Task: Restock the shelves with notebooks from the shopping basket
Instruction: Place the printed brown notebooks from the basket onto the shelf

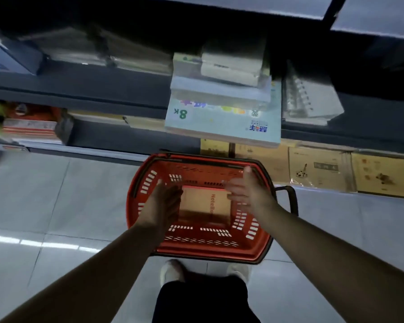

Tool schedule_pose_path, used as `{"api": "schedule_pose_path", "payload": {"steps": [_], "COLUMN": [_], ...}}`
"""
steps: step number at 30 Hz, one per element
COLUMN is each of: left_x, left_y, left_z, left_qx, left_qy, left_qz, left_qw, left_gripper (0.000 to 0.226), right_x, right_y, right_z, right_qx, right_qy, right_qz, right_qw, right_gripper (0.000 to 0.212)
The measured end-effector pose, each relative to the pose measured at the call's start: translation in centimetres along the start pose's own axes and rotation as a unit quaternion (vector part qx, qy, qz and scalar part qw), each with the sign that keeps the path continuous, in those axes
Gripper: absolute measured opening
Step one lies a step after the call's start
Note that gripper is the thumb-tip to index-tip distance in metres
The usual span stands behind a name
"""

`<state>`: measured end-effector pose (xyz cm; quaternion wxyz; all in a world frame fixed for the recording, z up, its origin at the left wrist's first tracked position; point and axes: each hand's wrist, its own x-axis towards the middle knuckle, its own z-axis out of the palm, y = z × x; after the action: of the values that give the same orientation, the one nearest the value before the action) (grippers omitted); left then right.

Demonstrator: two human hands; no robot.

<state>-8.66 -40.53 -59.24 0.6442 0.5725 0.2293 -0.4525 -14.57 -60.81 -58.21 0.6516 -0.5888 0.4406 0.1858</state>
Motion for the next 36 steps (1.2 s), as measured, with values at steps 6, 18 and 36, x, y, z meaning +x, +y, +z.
{"api": "schedule_pose_path", "payload": {"steps": [6, 18, 36], "left_x": [5.5, 16.7, 30.8], "left_y": [-4.4, -9.4, -16.3], "left_z": [-2.2, -4.0, -7.1], "left_qx": [-0.006, 0.003, 0.018], "left_qy": [0.012, 0.001, 0.072], "left_qz": [-0.032, -0.040, -0.059], "left_qw": [0.999, 0.999, 0.995], "left_gripper": [0.067, 0.070, 0.061], "right_x": [5.4, 15.5, 26.6], "right_y": [4.7, 11.8, 22.2], "right_z": [0.7, 2.3, 1.2], "right_qx": [0.006, -0.047, -0.049], "right_qy": [0.019, 0.038, 0.065], "right_qz": [0.032, 0.034, 0.114], "right_qw": [0.999, 0.998, 0.990], "right_gripper": [0.061, 0.072, 0.068]}}
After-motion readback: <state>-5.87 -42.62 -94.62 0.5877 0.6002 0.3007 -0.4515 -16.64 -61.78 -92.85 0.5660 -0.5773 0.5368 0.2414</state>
